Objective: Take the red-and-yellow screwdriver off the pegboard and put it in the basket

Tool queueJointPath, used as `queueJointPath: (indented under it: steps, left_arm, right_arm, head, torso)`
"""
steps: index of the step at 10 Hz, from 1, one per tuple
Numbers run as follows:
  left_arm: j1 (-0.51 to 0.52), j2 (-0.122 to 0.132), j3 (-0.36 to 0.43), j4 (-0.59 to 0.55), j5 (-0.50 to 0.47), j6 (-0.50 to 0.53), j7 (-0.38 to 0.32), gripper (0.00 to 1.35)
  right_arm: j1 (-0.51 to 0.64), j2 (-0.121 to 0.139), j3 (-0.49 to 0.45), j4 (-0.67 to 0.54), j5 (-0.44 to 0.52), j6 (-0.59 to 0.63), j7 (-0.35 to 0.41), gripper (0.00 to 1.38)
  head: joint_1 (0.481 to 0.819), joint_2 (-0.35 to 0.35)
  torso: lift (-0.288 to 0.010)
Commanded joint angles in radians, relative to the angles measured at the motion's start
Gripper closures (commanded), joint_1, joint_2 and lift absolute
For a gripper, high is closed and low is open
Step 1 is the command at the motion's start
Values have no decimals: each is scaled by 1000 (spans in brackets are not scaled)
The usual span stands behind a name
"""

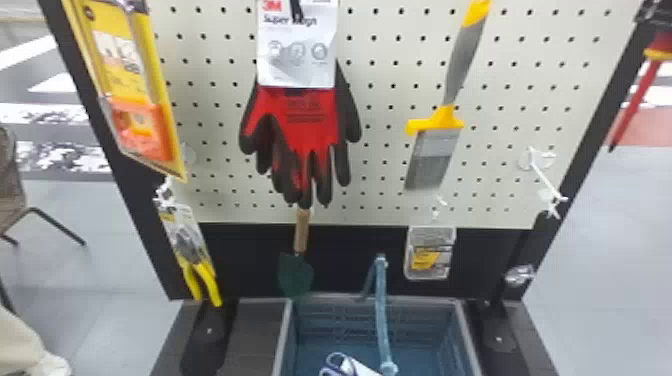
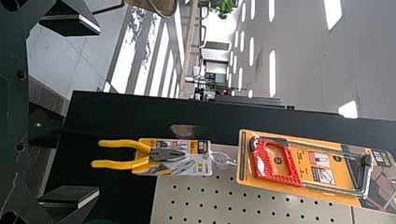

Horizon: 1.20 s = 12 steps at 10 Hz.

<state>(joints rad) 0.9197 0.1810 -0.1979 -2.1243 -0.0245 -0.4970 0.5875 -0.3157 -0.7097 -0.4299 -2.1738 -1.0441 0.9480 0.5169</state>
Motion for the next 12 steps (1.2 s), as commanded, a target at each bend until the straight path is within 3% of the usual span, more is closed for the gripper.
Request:
queueJointPath:
  steps: [1, 6, 8, 10, 12]
  left_arm:
    - [0, 0, 0, 0, 0, 0, 0, 99]
    - [-2, 2, -5, 0, 0, 2, 0, 99]
    - [-2, 3, -5, 0, 0, 2, 0, 99]
    - [-2, 3, -6, -2, 2, 3, 0, 99]
    - [-4, 5, -8, -2, 2, 6, 0, 99]
  right_arm:
    - [9, 1, -6, -7, -2, -2, 0, 1128]
    - [54, 1, -43, -41, -13, 0, -6, 1128]
    - [95, 18, -73, -68, -20, -2, -14, 1128]
    - [157, 62, -118, -120, -27, -14, -31, 1128]
    - [211, 161, -148, -154, -25, -45, -49, 1128]
  head:
    - [549, 0]
    - [549, 0]
    - [549, 0]
    - [549, 0]
    - [549, 0]
  torso:
    - [-100]
    - [-100]
    - [-100]
    - [-100]
    - [-100]
